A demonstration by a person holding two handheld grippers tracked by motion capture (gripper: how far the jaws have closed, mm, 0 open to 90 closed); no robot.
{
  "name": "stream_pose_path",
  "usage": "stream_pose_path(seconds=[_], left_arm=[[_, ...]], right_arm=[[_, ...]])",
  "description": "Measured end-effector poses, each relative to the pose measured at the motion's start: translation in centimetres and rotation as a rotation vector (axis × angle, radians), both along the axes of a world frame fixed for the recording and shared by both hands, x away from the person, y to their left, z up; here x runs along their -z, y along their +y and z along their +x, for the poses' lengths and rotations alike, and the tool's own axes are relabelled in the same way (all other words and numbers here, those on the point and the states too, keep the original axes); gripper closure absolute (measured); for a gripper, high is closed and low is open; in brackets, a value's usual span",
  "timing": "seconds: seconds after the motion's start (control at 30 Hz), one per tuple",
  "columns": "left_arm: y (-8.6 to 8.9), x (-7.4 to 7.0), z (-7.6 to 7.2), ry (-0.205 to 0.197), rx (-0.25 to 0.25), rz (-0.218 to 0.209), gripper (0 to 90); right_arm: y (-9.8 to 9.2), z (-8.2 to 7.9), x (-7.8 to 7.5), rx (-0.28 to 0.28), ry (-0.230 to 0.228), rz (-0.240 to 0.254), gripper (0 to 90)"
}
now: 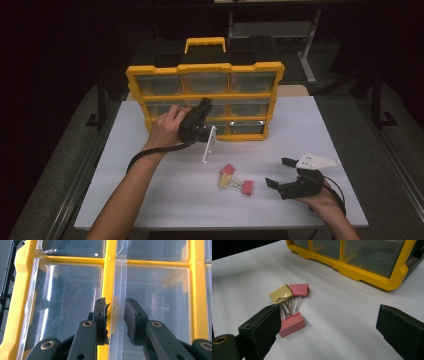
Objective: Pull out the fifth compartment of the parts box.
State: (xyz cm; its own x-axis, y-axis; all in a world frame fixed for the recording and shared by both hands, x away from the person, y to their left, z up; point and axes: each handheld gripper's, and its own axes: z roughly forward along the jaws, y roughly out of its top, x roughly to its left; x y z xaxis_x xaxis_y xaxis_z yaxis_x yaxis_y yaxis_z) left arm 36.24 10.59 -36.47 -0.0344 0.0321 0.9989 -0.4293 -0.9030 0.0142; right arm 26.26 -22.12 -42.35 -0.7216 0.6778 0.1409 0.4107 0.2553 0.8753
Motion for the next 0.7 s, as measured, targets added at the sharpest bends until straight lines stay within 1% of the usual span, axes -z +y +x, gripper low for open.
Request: stream_pose_path(seconds=[0.37,0.7], left_arm=[[-0.01,0.05,-0.02,0.014,-0.002,0.009,78.0],[0.04,0.06,-0.03,0.011,0.001,0.011,79.4]], right_arm=[[-0.01,0.02,0.01,0.0,-0.001,0.0,5.3],[-0.07,0.07,0.09,-0.003,-0.002,-0.003,5.3]])
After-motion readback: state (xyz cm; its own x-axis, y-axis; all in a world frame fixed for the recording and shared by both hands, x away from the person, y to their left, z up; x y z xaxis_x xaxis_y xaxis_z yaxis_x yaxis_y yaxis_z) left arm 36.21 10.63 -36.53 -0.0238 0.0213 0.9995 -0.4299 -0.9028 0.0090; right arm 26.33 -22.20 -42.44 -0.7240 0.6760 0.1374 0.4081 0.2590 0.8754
